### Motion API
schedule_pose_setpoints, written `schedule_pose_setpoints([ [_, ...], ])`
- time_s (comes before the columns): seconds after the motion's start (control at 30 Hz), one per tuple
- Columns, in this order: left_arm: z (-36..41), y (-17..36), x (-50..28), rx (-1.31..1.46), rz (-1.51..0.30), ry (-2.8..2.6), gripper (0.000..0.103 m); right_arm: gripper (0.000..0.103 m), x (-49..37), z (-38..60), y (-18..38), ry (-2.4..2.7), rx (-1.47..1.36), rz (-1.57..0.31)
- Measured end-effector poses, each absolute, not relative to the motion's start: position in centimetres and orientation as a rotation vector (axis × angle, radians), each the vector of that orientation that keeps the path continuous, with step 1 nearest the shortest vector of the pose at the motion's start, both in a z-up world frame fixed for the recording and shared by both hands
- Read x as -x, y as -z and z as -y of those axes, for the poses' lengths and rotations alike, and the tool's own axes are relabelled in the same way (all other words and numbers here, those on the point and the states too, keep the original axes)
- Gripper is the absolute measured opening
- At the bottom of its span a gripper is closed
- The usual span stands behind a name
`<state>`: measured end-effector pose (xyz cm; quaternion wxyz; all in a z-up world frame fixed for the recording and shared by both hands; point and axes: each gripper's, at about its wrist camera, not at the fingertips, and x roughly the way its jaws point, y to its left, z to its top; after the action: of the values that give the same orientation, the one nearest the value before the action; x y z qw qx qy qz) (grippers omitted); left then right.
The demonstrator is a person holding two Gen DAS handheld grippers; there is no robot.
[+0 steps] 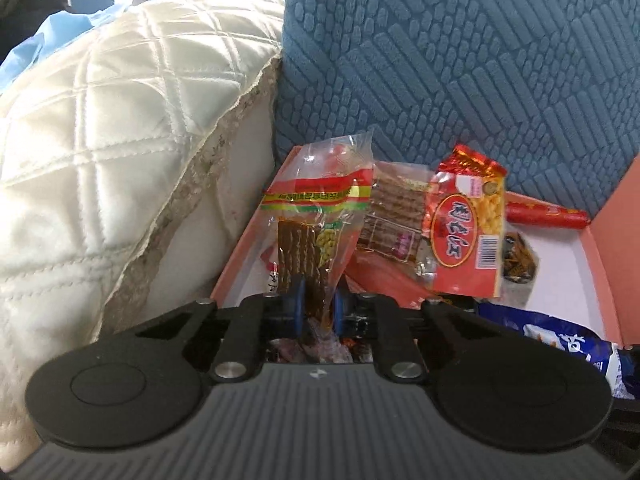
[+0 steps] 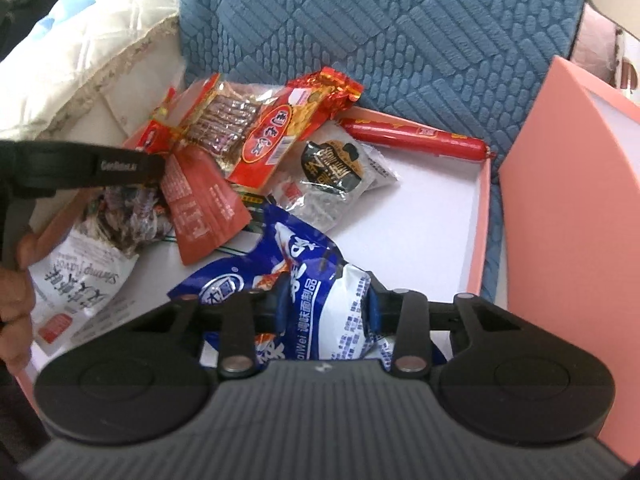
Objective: Organize snacks
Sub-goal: 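Grasp the clear bag of brown sticks with left gripper while right grasps blue-white bag, then lift both held bags and carry them over the pink-rimmed box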
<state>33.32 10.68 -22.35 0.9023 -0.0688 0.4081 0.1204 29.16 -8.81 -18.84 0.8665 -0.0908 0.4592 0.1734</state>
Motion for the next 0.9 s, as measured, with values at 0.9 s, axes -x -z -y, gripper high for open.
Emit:
schedule_pose_setpoints([
  [0.9,-9.1,15.3,-23.1,0.333,-0.696,-0.165,0.009,0.039,-23.9,11.3,13.0,-0.325,0.103,-0.825],
])
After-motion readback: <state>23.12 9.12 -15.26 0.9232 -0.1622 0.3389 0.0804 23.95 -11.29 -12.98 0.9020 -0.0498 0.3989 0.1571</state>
